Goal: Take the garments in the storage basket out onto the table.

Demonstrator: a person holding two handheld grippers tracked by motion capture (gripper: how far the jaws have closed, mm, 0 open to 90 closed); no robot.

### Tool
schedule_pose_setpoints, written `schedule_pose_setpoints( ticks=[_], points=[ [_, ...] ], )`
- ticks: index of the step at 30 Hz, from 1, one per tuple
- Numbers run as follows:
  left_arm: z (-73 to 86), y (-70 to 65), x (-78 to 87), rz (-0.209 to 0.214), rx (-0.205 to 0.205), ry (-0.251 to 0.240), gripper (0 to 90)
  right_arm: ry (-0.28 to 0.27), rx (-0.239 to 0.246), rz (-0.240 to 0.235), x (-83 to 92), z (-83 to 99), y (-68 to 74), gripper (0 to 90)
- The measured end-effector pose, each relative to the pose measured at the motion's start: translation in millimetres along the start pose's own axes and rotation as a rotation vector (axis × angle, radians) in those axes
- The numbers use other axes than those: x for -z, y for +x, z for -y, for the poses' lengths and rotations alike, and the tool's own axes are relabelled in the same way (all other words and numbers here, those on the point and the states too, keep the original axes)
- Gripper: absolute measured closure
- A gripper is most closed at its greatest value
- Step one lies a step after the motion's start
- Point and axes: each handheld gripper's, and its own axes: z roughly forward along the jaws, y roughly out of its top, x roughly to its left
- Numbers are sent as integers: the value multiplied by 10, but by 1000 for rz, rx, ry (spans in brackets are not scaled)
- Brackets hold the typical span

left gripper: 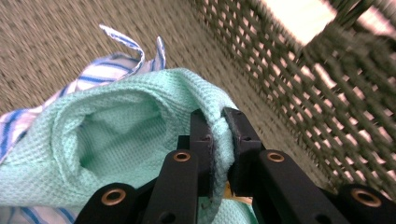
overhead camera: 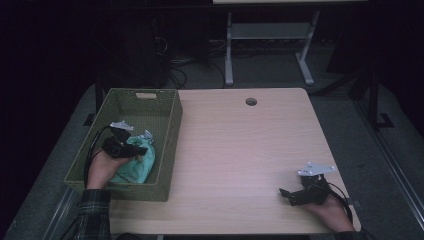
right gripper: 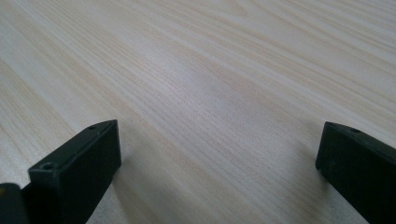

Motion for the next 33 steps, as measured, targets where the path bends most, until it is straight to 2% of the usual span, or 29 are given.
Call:
schedule_pose_setpoints(
  ticks=[5, 10, 11, 14, 17, 20, 23, 25, 33],
  points=[
    [-9, 1, 98, 1, 2, -71, 819, -1, -2, 0, -1, 0, 2, 0],
    [-35, -25, 221, -24, -6, -151, 821, -1, -1, 0, -1, 0, 2, 0],
    [-35, -25, 221, -24, -6, -151, 821, -1, -1, 0, -1, 0, 2, 0],
    [-47, -32, 291, -43, -11, -193, 822, 0, 1, 1, 0, 0, 0, 0],
    [-55, -37, 365, -36, 2, -247, 822, 0, -1, 1, -1, 0, 3, 0],
    [-61, -35, 449, -27, 12, -282, 822, 0, -1, 1, -1, -1, 3, 0],
    [-66, -28, 483, -23, 17, -294, 824, 0, 0, 1, -1, 0, 3, 0],
    [-78, -24, 529, -4, 28, -319, 825, 0, 0, 1, -2, -1, 3, 0],
    [-139, -65, 659, 7, 16, -364, 826, 2, 1, 2, -1, 0, 3, 0]
  ],
)
